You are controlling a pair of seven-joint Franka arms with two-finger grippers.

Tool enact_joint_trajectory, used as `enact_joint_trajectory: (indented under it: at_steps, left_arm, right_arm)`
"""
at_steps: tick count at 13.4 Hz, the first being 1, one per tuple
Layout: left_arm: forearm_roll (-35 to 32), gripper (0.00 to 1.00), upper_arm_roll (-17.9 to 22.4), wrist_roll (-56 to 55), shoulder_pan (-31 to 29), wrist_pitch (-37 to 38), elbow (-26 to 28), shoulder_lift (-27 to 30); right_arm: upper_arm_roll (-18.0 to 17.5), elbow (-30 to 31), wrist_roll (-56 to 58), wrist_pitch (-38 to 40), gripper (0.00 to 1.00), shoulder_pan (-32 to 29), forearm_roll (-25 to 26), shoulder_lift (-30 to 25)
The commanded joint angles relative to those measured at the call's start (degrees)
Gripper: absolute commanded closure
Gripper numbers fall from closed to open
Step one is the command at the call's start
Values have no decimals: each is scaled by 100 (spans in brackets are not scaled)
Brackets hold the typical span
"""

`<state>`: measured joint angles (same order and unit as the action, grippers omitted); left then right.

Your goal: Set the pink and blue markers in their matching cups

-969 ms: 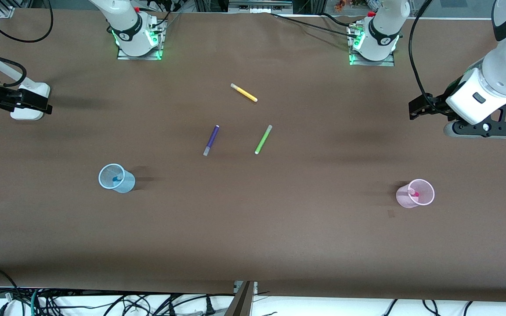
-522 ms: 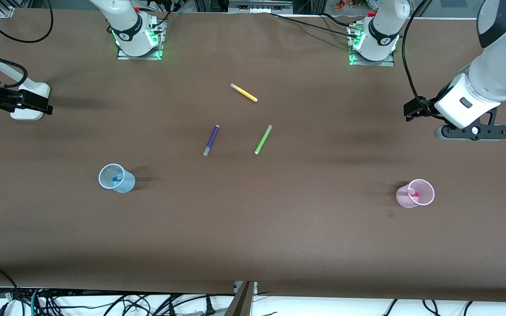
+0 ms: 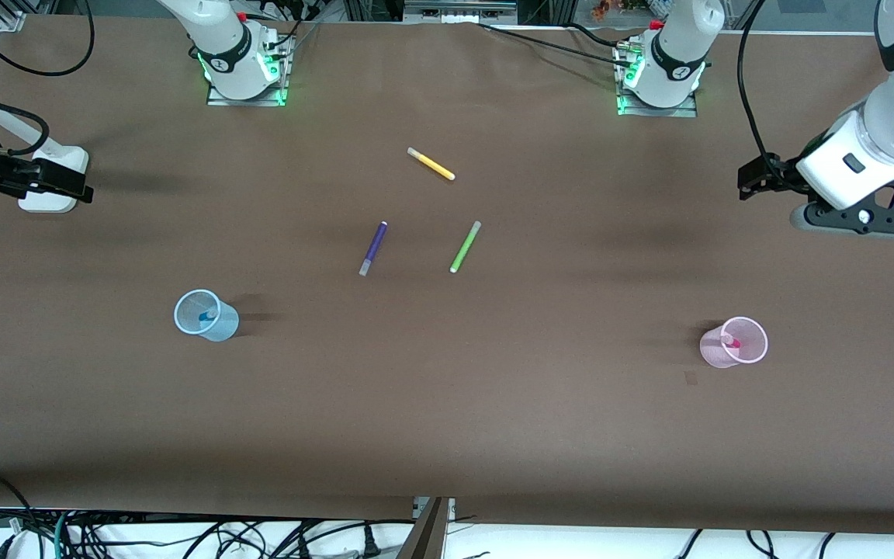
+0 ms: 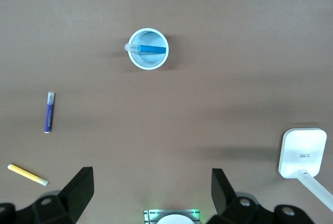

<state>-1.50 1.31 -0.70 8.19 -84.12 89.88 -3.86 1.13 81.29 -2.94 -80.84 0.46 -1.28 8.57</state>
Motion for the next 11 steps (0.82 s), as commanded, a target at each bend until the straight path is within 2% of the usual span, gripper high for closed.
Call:
enact_joint_trajectory:
  at_steps: [1, 8, 11]
  left_arm:
    - [97, 0, -16, 114, 16, -219, 373, 307]
    - [106, 0, 36, 87, -28, -263, 311, 254]
    - [71, 0, 36, 78, -46, -202, -100, 96]
  right_arm:
    - [-7, 1, 75, -2, 0, 16, 110, -14]
    - [-7, 1, 75, -10, 0, 16, 110, -22]
    - [-7, 1, 83, -10, 0, 16, 163, -22]
